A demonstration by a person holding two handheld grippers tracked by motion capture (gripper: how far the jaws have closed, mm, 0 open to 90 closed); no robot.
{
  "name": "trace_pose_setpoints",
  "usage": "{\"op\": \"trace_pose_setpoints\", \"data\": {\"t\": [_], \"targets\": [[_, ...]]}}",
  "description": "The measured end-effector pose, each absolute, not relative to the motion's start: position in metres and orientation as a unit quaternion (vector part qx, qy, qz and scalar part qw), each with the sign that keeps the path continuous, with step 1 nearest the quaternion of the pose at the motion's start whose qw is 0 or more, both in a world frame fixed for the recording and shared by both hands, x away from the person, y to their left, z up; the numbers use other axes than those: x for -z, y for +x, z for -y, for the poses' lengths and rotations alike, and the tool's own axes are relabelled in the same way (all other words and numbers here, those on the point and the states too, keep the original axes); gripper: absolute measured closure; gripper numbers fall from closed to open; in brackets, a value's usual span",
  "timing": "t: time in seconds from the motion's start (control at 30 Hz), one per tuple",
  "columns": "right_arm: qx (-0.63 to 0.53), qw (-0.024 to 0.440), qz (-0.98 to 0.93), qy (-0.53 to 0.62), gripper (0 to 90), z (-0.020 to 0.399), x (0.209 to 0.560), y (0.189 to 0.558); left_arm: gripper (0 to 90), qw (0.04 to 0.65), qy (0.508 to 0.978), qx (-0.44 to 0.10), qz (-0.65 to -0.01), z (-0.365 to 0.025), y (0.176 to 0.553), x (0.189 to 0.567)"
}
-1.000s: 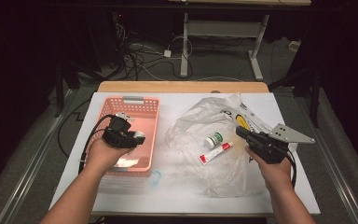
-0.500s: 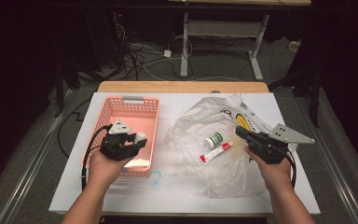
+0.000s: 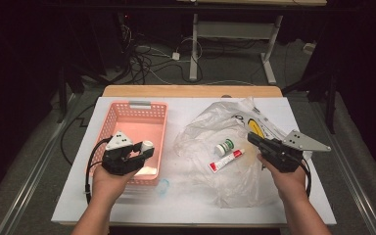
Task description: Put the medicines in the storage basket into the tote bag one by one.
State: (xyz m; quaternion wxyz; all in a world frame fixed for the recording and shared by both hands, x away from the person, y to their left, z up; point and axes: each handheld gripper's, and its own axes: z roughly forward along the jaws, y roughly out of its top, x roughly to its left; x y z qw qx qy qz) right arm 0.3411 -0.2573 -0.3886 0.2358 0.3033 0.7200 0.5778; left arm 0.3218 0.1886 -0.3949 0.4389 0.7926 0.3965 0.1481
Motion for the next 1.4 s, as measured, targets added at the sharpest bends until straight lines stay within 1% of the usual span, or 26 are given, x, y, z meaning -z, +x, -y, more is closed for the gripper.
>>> {"op": "trace_pose_setpoints", "data": {"t": [0.33, 0.53, 0.7, 0.9, 1.17, 1.27, 1.33, 1.4], "targets": [[-0.581, 0.237, -0.717, 0.302, 90.0, 0.258, 0.386, 0.339, 58.1, 0.484, 0.783, -0.142, -0.364, -0.174, 0.308, 0.374], [-0.580, 0.236, -0.719, 0.303, 90.0, 0.257, 0.387, 0.340, 58.0, 0.492, 0.791, -0.135, -0.337, -0.155, 0.302, 0.370], [-0.579, 0.235, -0.720, 0.301, 90.0, 0.257, 0.387, 0.340, 58.1, 0.488, 0.802, -0.126, -0.322, -0.134, 0.301, 0.374], [-0.580, 0.235, -0.719, 0.303, 90.0, 0.257, 0.388, 0.340, 58.0, 0.477, 0.818, -0.122, -0.298, -0.099, 0.304, 0.381], [-0.578, 0.234, -0.722, 0.299, 90.0, 0.254, 0.389, 0.340, 58.0, 0.468, 0.831, -0.112, -0.278, -0.058, 0.313, 0.390], [-0.579, 0.233, -0.722, 0.298, 90.0, 0.254, 0.388, 0.340, 58.0, 0.466, 0.833, -0.106, -0.278, -0.047, 0.320, 0.396], [-0.579, 0.233, -0.722, 0.299, 90.0, 0.254, 0.389, 0.339, 58.0, 0.469, 0.832, -0.089, -0.284, -0.042, 0.327, 0.400], [-0.579, 0.232, -0.721, 0.300, 90.0, 0.254, 0.389, 0.339, 58.0, 0.468, 0.831, -0.088, -0.286, -0.038, 0.331, 0.404]]}}
